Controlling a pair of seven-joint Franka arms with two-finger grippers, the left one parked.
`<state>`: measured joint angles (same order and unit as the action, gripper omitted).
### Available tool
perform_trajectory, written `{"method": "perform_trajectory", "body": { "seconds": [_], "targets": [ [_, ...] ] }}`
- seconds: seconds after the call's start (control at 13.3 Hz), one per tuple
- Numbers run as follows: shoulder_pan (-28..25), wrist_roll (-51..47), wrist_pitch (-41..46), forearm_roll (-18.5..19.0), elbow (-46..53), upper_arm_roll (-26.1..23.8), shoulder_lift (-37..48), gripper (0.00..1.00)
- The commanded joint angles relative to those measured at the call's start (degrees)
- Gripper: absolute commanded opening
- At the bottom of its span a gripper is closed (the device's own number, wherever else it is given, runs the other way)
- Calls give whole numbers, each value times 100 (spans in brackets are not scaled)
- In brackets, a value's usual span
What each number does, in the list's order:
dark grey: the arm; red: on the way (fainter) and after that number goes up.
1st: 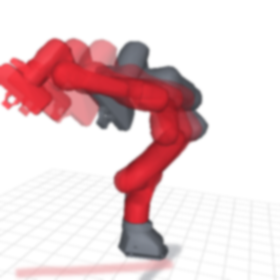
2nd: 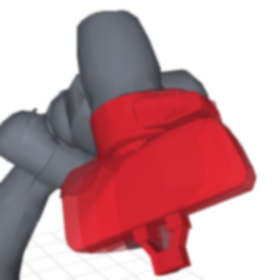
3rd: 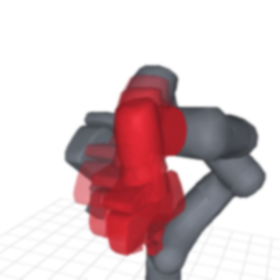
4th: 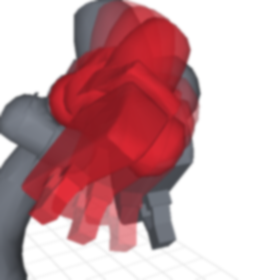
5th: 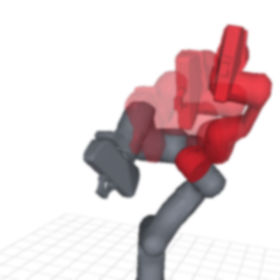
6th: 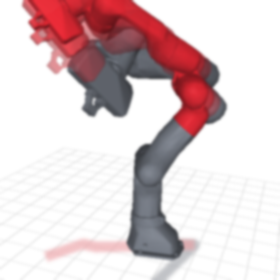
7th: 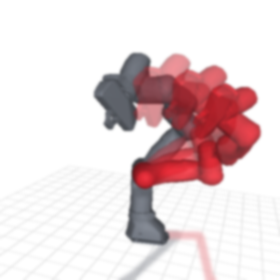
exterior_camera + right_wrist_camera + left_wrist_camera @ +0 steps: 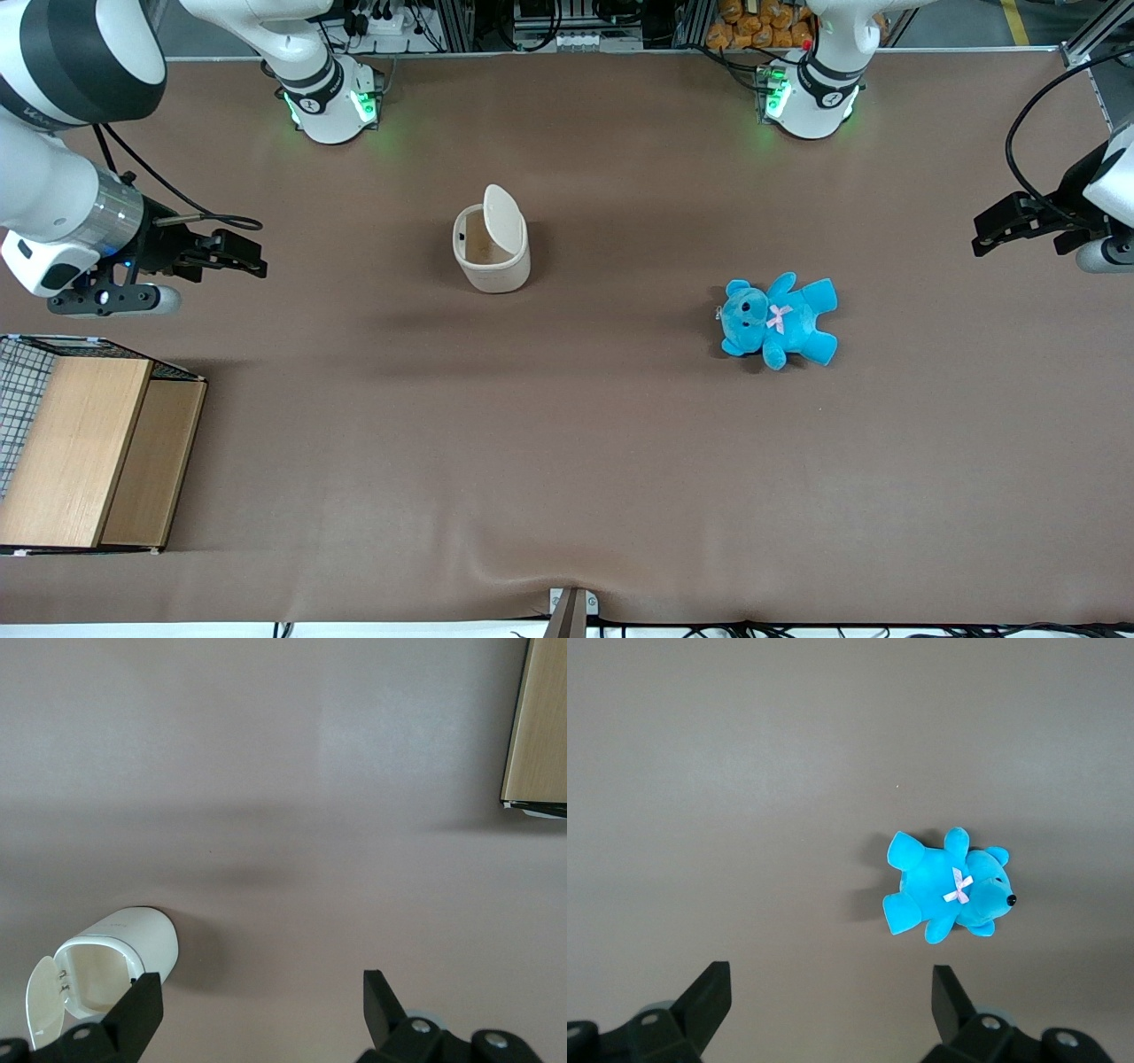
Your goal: Open trash can with right arm
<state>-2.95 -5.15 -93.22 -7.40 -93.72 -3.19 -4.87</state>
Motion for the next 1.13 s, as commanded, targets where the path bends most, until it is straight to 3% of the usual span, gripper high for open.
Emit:
{"method": "perform_trajectory", "body": {
  "seconds": [0.0, 0.38, 0.9, 1.05],
  "targets": [
    [312, 84, 286, 64, 196, -128, 12, 100],
    [690, 75, 716, 64, 547, -366, 30, 100],
    [717, 5, 831, 248, 426, -261, 731, 100],
    [761, 57, 779, 449, 460, -261, 751, 100]
  ]
}}
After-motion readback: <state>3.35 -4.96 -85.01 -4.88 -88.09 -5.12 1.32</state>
